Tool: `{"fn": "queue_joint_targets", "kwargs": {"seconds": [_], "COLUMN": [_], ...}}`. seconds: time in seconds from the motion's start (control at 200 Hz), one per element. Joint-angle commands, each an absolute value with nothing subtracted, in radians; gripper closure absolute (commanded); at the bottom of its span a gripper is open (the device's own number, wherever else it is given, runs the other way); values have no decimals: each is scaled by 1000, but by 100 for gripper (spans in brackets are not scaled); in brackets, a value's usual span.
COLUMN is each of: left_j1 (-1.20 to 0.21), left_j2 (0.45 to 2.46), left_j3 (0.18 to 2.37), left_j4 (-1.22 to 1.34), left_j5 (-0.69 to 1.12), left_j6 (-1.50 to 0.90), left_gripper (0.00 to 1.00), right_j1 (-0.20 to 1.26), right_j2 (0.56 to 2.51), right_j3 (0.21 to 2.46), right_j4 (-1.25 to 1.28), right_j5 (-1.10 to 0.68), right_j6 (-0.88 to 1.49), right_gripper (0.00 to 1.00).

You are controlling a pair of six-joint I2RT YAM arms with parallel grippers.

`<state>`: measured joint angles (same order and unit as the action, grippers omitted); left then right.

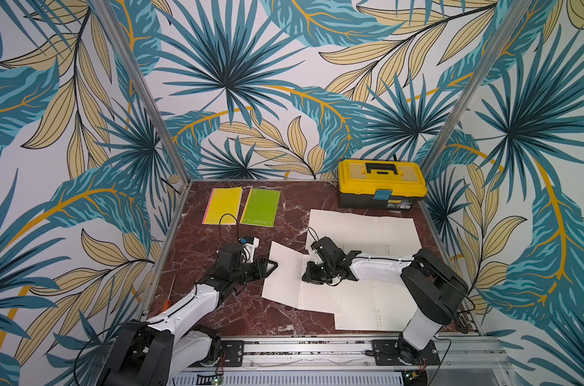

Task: Close the notebook
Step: Close the notebook at the center of the board.

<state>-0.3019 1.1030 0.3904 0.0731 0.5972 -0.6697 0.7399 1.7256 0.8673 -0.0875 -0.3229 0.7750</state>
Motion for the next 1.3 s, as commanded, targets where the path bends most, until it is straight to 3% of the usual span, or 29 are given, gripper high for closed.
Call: {"fn": "queue_joint_targets", "kwargs": {"seconds": [0.0, 0.426, 0.566, 0.946, 1.292], "left_j1": [-295, -309, -337, -505, -679], "left_j2": [1083, 1099, 1113, 1233, 1310], "left_j3": [419, 464, 487, 573, 599], "left_j4": [69, 87, 98, 190, 354], "left_j5": [636, 694, 696, 670, 519], "left_j6": [-669, -689, -695, -709, -716], "left_gripper": [61, 58, 57, 53, 49], "right_j1": [744, 658, 609, 554, 501], "right_j2": [1667, 1450, 1400, 1357, 1259], "right_j3": [855, 869, 804, 668, 628], "right_j4": [-146, -446, -459, -388, -416], "right_j5": [-299, -132, -121, -135, -141], "right_j6": [747, 704, 689, 725, 730], "right_gripper": [87, 83, 75, 71, 67]}}
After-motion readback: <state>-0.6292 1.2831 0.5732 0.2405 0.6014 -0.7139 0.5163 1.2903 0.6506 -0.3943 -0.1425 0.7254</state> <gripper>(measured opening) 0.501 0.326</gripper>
